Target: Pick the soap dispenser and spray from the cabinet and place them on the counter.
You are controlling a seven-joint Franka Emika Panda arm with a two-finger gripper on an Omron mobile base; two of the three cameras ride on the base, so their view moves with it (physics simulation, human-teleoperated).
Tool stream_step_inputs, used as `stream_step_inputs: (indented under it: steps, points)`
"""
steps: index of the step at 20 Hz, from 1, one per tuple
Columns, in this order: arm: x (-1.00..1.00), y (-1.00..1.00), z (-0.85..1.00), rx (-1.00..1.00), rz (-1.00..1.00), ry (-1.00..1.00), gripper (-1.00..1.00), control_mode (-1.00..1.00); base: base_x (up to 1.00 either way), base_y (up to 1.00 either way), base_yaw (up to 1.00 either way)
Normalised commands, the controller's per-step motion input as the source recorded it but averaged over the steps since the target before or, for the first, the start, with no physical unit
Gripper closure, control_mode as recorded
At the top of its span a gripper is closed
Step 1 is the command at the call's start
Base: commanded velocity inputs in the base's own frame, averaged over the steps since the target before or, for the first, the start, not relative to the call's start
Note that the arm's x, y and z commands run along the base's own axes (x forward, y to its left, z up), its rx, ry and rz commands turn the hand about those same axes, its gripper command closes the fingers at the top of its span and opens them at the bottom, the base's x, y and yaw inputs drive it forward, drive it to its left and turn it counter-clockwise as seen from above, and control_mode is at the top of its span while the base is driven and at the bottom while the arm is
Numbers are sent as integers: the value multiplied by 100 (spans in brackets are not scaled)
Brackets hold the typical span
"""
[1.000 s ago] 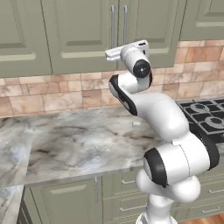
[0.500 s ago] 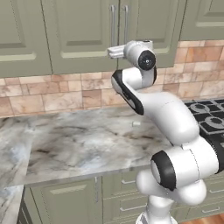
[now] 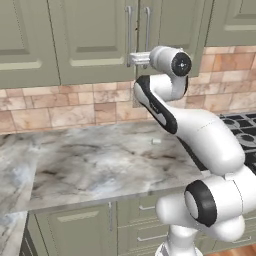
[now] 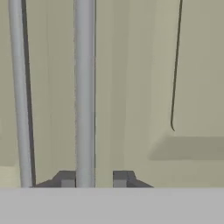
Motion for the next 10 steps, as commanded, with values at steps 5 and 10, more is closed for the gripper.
stream_step_inputs:
  steps: [5, 10]
  points:
    - [-37, -44, 30, 7, 2, 10, 100, -100, 0, 0, 0]
    - [-43, -44, 28, 3, 4, 9, 100, -100, 0, 0, 0]
